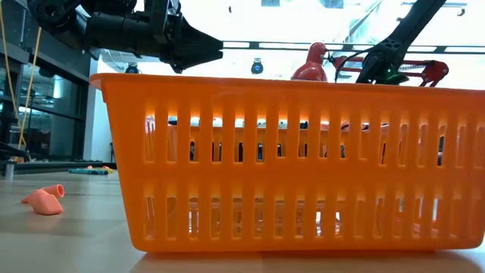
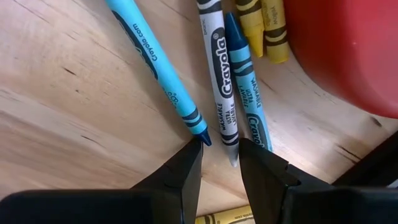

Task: Sort crayons
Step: Put the white crayon into the black bin

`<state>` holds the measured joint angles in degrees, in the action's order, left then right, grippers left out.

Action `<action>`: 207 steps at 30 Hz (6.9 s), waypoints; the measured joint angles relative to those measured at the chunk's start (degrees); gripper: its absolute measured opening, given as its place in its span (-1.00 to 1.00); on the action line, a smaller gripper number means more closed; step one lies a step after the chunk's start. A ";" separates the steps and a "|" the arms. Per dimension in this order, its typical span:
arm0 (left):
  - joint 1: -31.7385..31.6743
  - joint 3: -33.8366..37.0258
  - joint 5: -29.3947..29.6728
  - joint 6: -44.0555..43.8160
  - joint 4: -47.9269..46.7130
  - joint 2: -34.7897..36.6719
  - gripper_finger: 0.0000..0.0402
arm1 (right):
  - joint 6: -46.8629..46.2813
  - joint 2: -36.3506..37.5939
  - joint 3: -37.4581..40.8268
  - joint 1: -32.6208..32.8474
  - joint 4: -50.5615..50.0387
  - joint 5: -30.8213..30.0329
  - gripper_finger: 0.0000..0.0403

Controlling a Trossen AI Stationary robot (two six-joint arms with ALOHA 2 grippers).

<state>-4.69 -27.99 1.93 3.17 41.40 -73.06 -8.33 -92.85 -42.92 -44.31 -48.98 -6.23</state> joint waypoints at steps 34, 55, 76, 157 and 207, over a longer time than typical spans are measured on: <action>0.01 0.00 0.00 0.04 -0.04 0.00 -0.12 | -2.19 6.06 0.78 3.61 -4.30 -1.78 -0.99; 0.00 0.00 0.00 0.04 -0.04 0.00 -0.12 | -2.29 7.30 -3.66 8.56 -11.40 -2.79 -1.00; 0.00 -0.79 0.00 -0.02 -1.13 0.01 -0.12 | -13.50 23.93 -0.94 12.80 -5.34 1.81 -1.00; -0.92 -0.96 0.28 -3.09 -16.79 10.68 -0.12 | -14.82 20.86 10.33 48.54 41.88 -17.96 -1.00; -0.92 -0.92 4.83 -4.11 -15.65 8.95 -0.12 | -56.08 -10.22 -8.94 69.82 65.05 -22.99 -1.00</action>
<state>-5.61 -28.91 6.76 -0.95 25.75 -64.10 -64.40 -103.07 -51.86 25.50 16.07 -29.22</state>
